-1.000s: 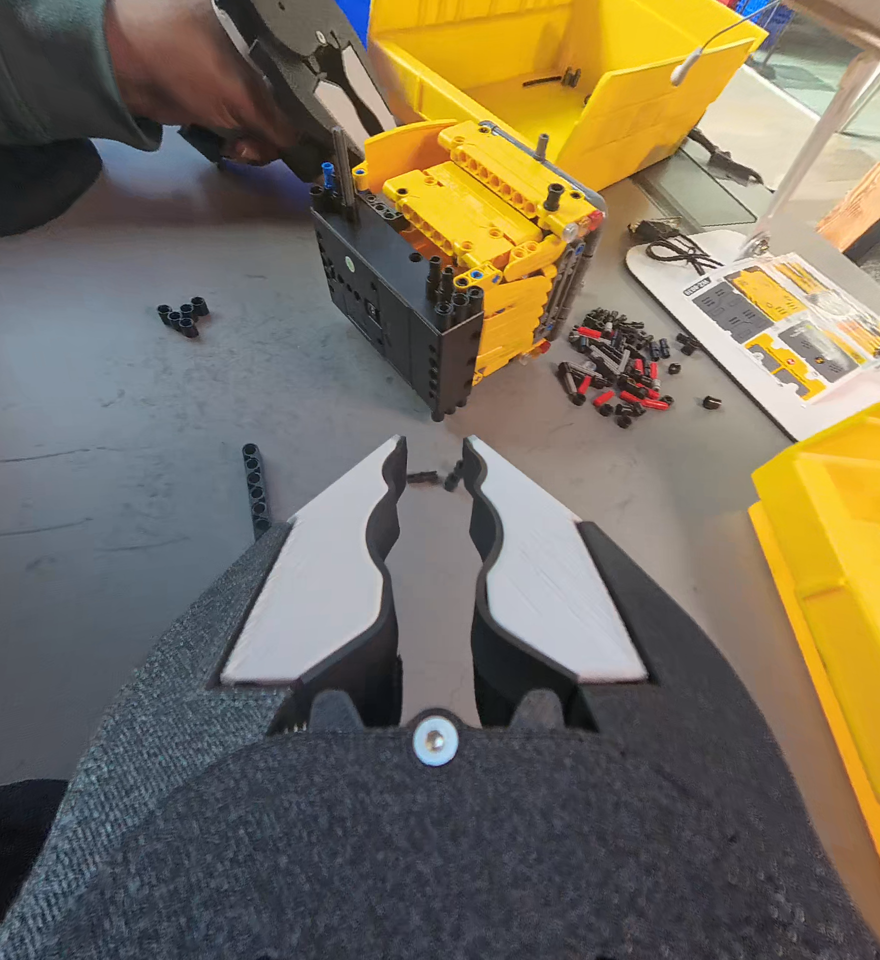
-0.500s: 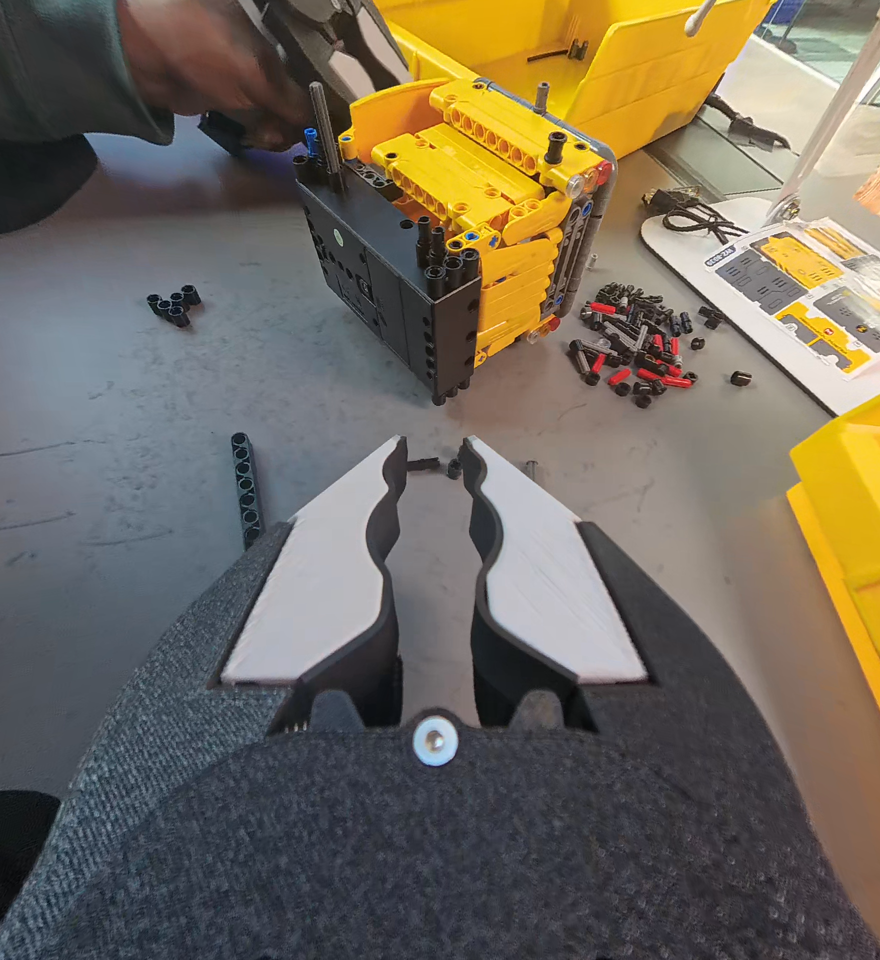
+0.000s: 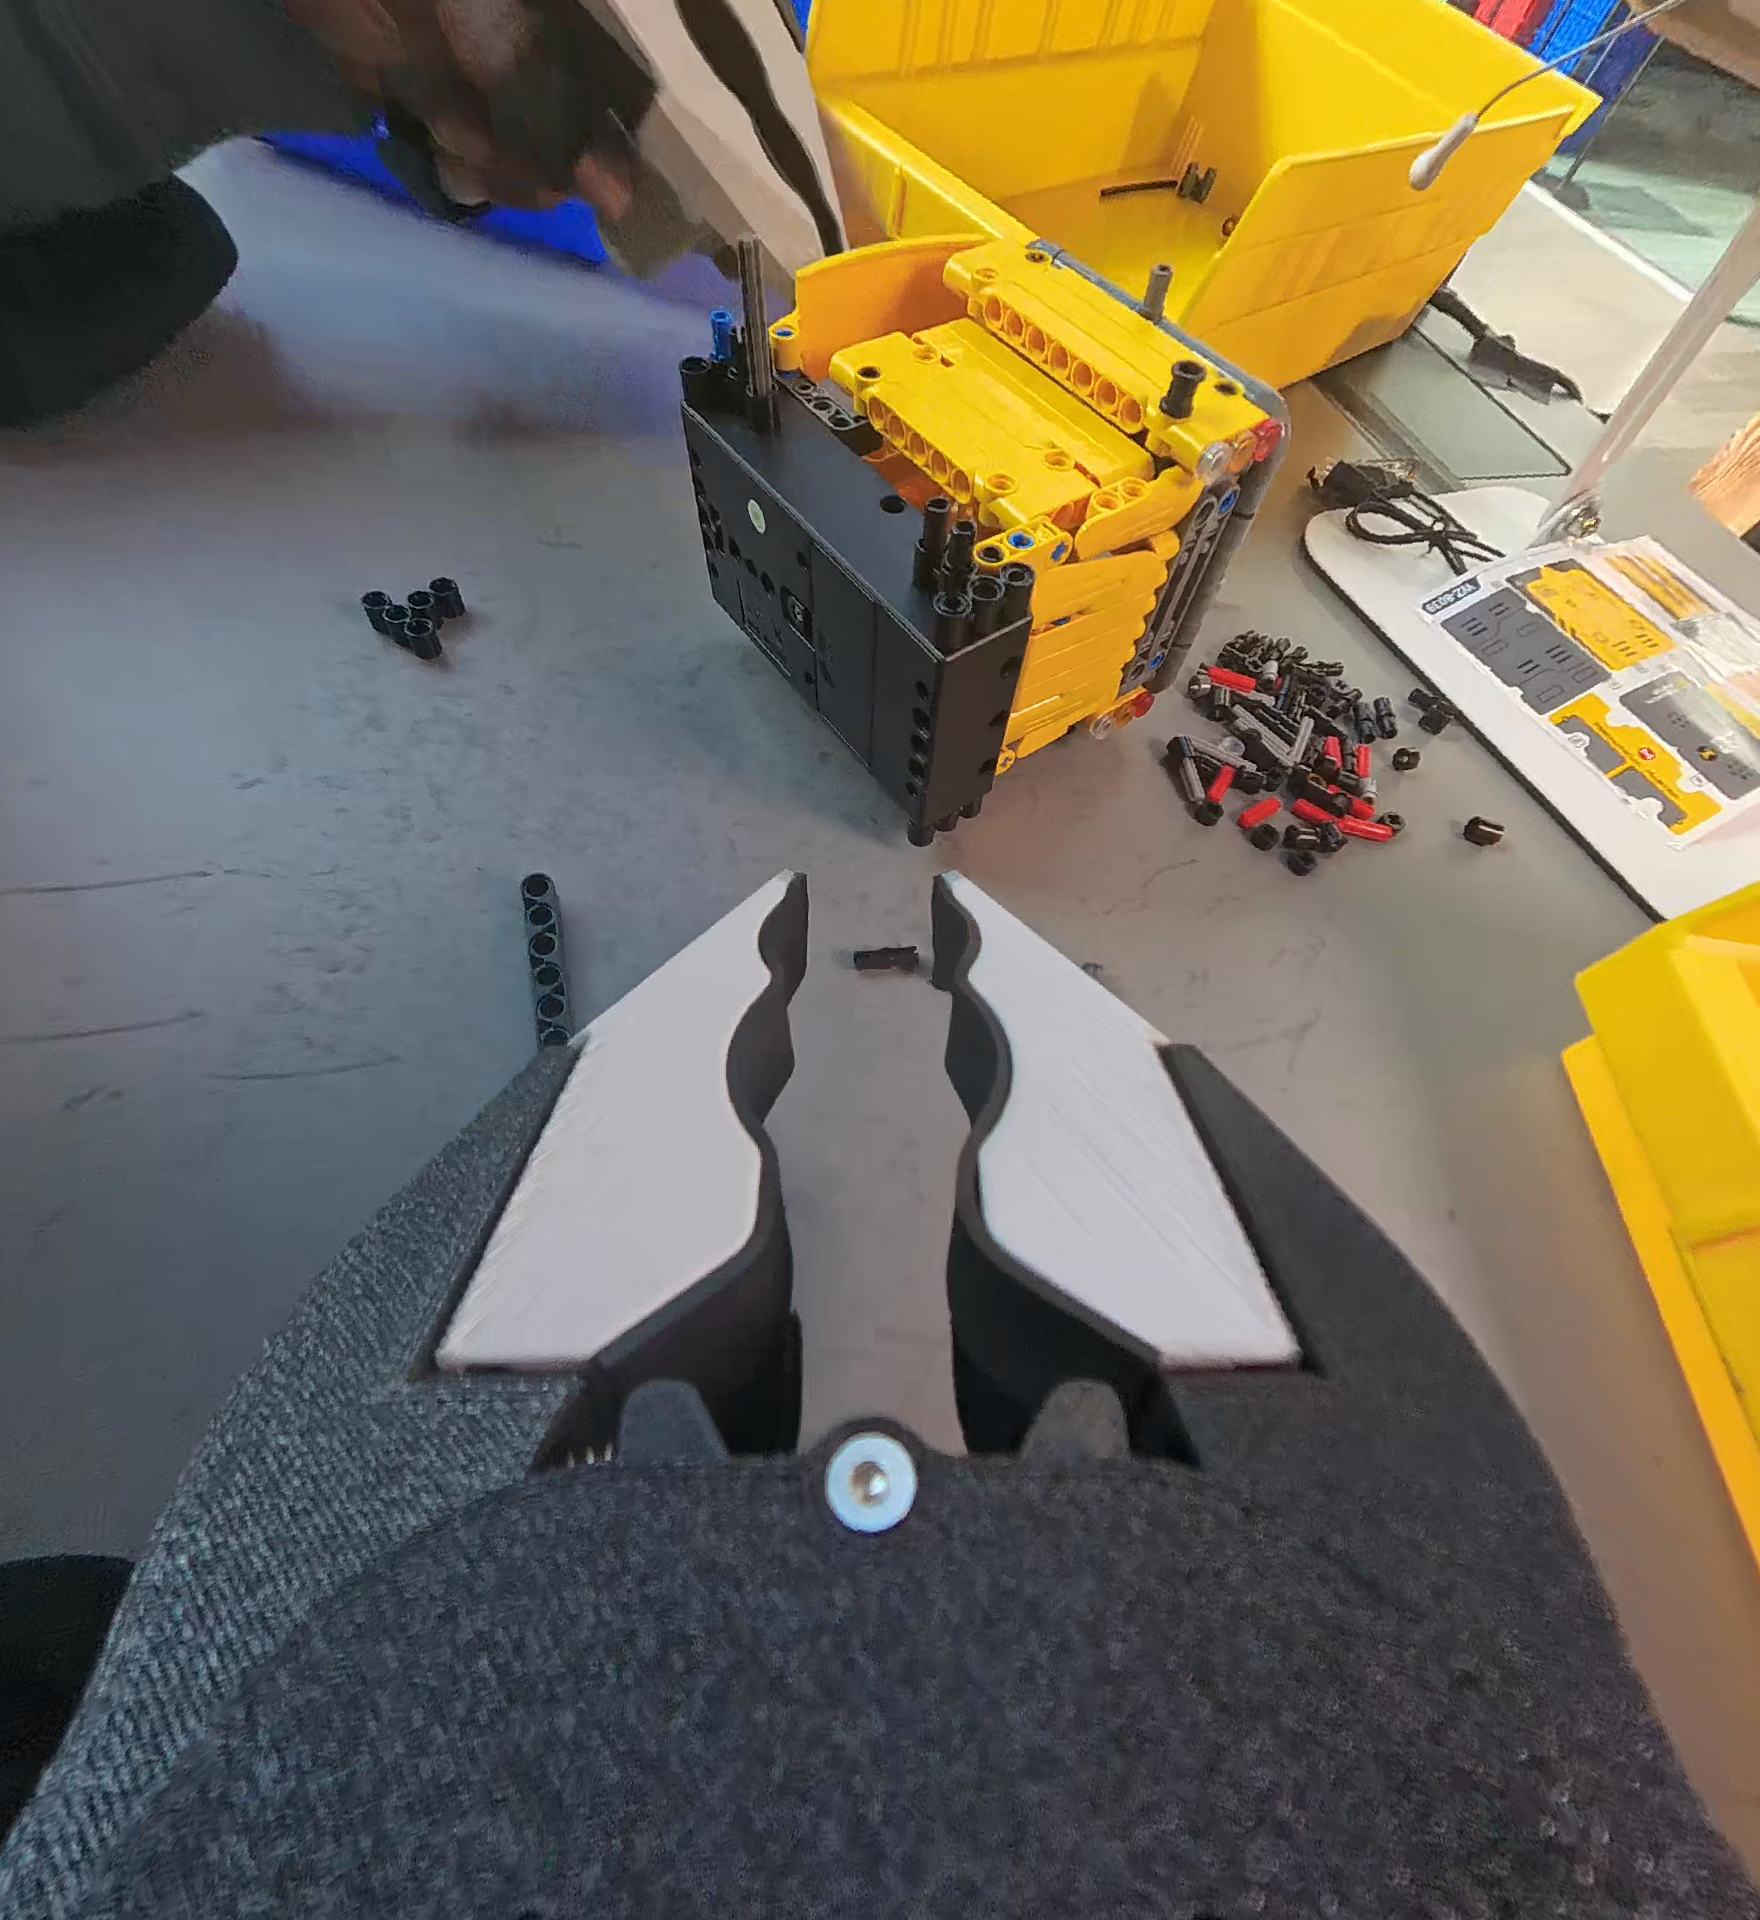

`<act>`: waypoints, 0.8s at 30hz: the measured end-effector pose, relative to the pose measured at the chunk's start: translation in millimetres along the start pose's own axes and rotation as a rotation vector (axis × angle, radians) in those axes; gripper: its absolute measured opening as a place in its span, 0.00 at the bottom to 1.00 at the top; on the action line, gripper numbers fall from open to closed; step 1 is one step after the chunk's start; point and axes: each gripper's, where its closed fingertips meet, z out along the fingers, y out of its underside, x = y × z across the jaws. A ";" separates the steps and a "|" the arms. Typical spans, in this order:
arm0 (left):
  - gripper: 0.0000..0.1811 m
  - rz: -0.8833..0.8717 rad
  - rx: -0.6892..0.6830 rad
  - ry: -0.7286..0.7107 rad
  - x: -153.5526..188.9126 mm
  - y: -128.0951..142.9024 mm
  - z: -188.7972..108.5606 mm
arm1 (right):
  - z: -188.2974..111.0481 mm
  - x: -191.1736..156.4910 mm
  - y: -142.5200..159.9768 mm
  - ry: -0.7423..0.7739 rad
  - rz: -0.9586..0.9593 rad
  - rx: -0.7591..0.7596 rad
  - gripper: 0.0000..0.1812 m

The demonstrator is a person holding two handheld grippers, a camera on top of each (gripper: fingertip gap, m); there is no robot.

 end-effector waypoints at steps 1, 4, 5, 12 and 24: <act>0.02 0.024 0.065 0.077 19.2 -11.2 -11.4 | 1.0 -1.4 -1.9 -0.010 -0.004 -0.006 0.14; 0.02 0.078 0.104 0.239 64.6 -16.5 -34.3 | 11.9 -1.2 -10.3 -0.004 -0.013 -0.030 0.14; 0.02 0.093 0.104 0.274 77.3 -14.2 -37.8 | 18.7 4.2 -11.0 0.026 -0.011 -0.054 0.14; 0.02 0.172 -0.022 0.289 113.1 24.5 -38.0 | 69.3 14.9 -18.3 0.080 -0.012 -0.149 0.08; 0.02 0.037 0.142 0.130 70.7 16.9 -58.6 | 86.3 -124.3 -46.3 -0.386 -0.252 -0.263 0.16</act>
